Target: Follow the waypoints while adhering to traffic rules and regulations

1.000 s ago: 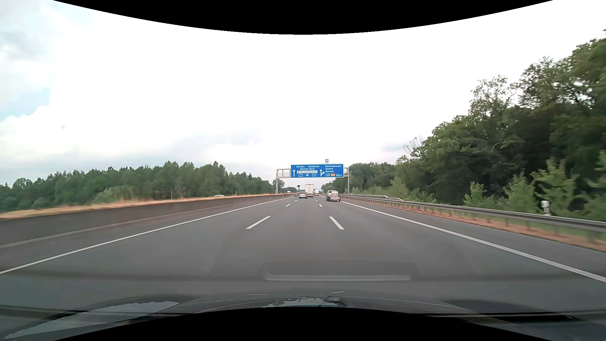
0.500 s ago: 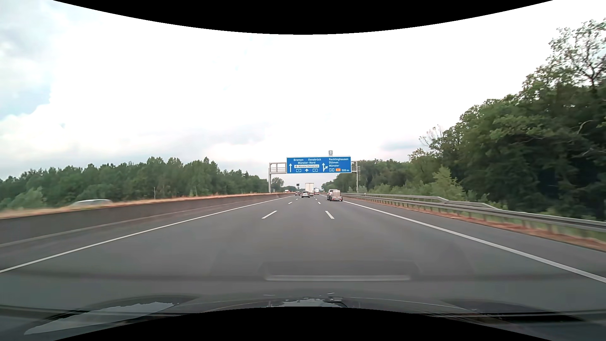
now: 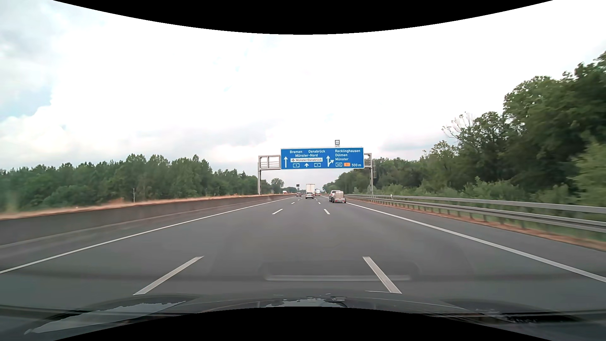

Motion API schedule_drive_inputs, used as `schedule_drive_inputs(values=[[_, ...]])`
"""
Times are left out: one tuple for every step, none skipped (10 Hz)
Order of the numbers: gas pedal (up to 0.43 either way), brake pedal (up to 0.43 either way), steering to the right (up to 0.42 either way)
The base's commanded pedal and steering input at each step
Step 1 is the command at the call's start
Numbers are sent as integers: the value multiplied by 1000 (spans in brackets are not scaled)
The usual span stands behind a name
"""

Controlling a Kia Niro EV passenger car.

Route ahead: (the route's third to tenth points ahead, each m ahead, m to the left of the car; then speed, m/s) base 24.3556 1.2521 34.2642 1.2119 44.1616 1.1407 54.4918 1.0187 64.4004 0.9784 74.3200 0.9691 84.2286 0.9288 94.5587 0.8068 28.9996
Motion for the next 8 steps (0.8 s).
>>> schedule_drive_inputs(values=[[248,0,-2],[248,0,-3],[248,0,-4],[248,0,-4],[248,0,-3],[248,0,-3],[248,0,-2],[248,0,-1]])
